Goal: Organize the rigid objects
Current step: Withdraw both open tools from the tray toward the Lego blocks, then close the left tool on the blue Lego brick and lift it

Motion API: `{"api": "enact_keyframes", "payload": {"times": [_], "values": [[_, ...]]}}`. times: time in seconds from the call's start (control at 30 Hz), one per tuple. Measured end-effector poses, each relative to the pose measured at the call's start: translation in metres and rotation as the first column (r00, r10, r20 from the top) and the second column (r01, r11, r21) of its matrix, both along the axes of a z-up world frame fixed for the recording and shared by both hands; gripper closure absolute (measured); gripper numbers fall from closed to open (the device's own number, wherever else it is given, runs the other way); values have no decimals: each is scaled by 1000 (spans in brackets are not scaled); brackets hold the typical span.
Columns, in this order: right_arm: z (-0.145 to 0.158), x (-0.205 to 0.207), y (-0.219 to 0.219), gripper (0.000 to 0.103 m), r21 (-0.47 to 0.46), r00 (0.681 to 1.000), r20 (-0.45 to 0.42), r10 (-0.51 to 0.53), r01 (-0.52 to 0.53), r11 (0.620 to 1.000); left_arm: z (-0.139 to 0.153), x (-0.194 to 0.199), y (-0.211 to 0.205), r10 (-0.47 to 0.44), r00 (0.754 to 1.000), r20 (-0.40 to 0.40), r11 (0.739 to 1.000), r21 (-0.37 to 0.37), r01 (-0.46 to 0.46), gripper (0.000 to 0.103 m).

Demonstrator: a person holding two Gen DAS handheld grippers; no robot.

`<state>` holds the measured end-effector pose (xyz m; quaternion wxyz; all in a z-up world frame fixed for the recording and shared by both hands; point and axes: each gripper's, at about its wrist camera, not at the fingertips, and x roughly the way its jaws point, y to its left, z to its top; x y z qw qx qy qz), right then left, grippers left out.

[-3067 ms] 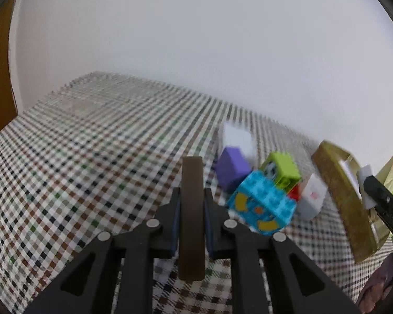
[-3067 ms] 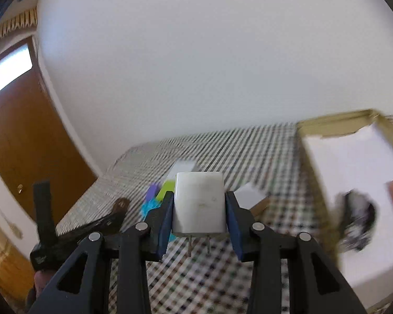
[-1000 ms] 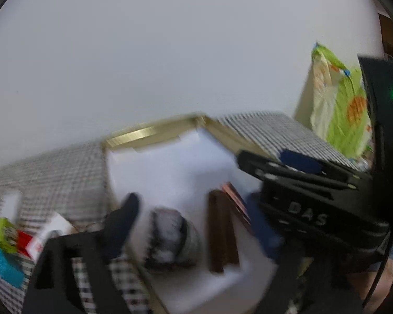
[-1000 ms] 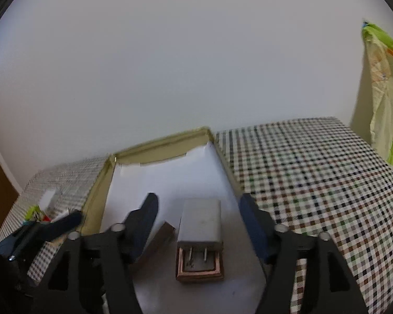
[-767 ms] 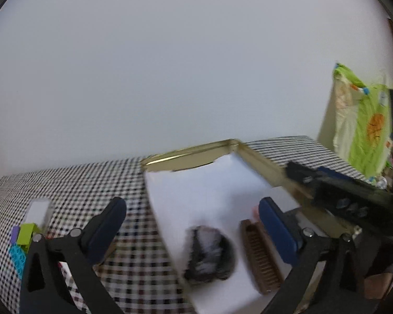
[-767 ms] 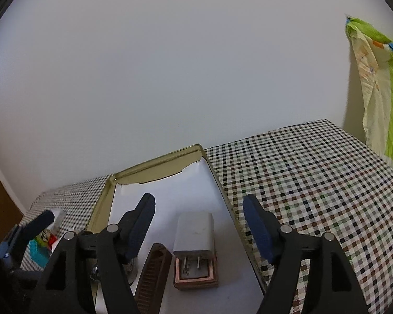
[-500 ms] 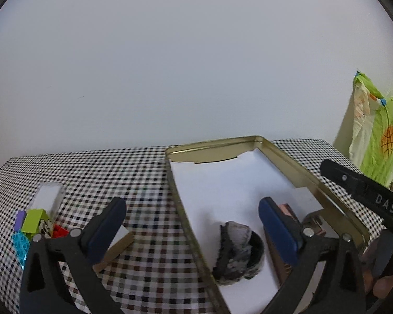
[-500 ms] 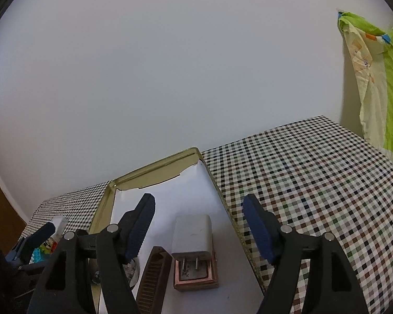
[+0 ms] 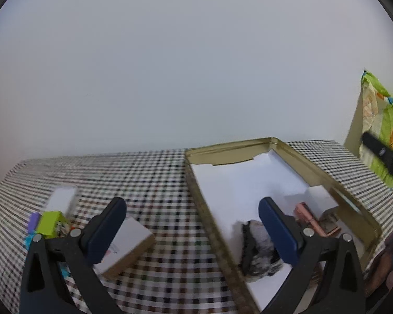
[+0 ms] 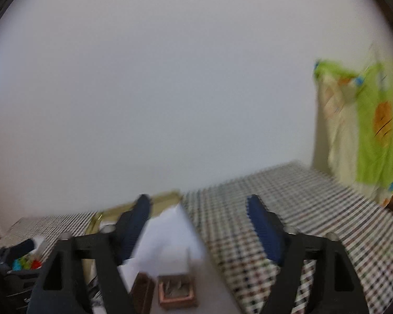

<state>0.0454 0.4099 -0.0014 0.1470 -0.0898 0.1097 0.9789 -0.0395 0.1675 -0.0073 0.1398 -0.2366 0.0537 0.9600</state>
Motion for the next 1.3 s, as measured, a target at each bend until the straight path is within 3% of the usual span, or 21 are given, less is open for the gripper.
{"api": "enact_keyframes", "payload": {"times": [0.2, 0.33, 0.67, 1.1, 1.3], "values": [[0, 2, -9, 13, 3, 999, -9, -31, 31, 1000, -6, 4, -17, 15, 999, -33, 997, -69, -17, 1], [0, 5, -23, 13, -1, 999, -8, -44, 44, 999, -7, 0, -44, 25, 1000, -4, 999, -38, -25, 1], [-2, 14, -89, 13, 101, 1000, -6, -20, 21, 995, -16, -20, -117, 132, 986, 100, 991, 12, -134, 1], [-4, 7, -164, 13, 55, 989, 14, 145, -146, 988, -39, -43, -173, 207, 937, 283, 970, 65, -234, 1], [-7, 1, -201, 13, 84, 972, 64, 226, -231, 969, -51, -51, -184, 158, 916, 368, 982, 40, -186, 1]]}}
